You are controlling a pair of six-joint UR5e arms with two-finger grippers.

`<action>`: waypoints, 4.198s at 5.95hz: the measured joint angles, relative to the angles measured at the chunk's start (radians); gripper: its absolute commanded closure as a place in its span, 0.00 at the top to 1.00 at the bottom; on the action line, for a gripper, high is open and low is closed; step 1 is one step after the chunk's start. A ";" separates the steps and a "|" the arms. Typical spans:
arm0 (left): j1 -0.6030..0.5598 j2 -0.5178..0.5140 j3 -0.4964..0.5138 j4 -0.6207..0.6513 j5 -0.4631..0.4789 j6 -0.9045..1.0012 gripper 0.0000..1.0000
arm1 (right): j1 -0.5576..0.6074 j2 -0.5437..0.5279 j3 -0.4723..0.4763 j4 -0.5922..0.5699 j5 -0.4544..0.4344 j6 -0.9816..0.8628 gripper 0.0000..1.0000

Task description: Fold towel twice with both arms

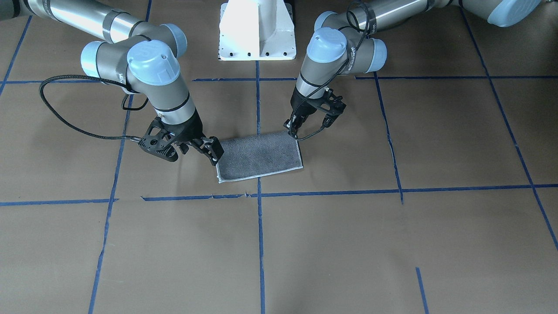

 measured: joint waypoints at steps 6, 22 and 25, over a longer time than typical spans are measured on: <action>-0.004 -0.128 -0.046 0.081 0.036 0.176 0.04 | 0.172 -0.120 0.128 -0.014 0.147 -0.119 1.00; -0.292 0.157 -0.110 -0.221 -0.237 0.961 1.00 | 0.534 -0.495 0.189 -0.017 0.377 -0.911 1.00; -0.596 0.360 -0.107 -0.143 -0.413 1.463 1.00 | 0.683 -0.574 0.110 -0.038 0.433 -1.236 1.00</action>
